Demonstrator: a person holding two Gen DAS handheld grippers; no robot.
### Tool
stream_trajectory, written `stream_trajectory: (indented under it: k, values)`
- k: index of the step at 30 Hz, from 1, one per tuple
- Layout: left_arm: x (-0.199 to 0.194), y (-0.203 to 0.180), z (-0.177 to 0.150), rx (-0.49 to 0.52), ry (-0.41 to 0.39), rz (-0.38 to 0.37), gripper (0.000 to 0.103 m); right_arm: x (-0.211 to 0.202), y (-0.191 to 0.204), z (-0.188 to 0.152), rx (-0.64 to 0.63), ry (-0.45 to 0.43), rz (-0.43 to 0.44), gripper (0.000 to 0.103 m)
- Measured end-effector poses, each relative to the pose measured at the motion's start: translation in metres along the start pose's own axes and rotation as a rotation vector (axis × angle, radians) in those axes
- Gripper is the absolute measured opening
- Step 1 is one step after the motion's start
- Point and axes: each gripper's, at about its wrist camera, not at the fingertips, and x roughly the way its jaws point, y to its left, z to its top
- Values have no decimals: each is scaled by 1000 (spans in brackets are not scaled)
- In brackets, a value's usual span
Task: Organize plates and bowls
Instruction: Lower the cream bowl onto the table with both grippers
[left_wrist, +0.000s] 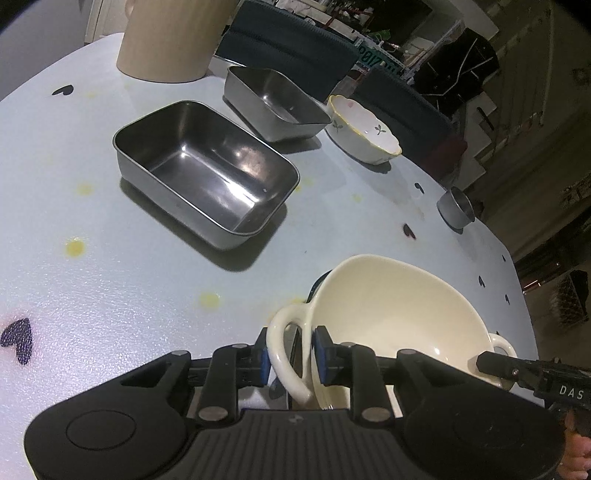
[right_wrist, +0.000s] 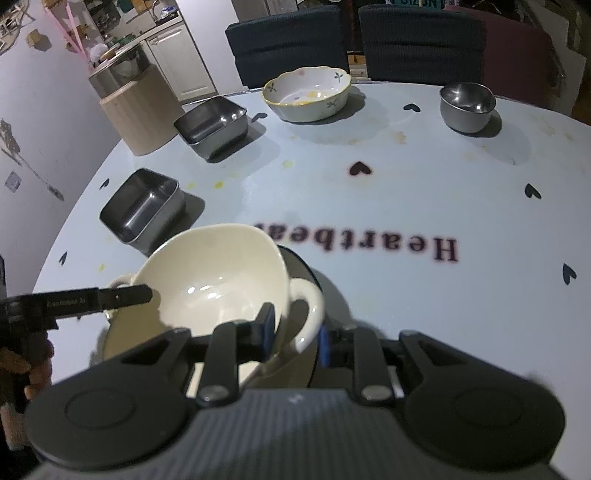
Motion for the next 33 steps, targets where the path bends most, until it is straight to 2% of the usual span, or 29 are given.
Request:
stream_trajectory:
  k: [9, 22, 33]
  values:
    - [-1, -5, 1, 59, 6, 31, 28, 4, 3, -1, -56, 20, -30, 30]
    - [1, -18, 6, 132, 28, 77, 32, 10, 2, -1, -68, 54, -47, 33]
    - [-1, -23, 6, 163, 38, 82, 33, 18, 3, -4, -65, 87, -77, 37]
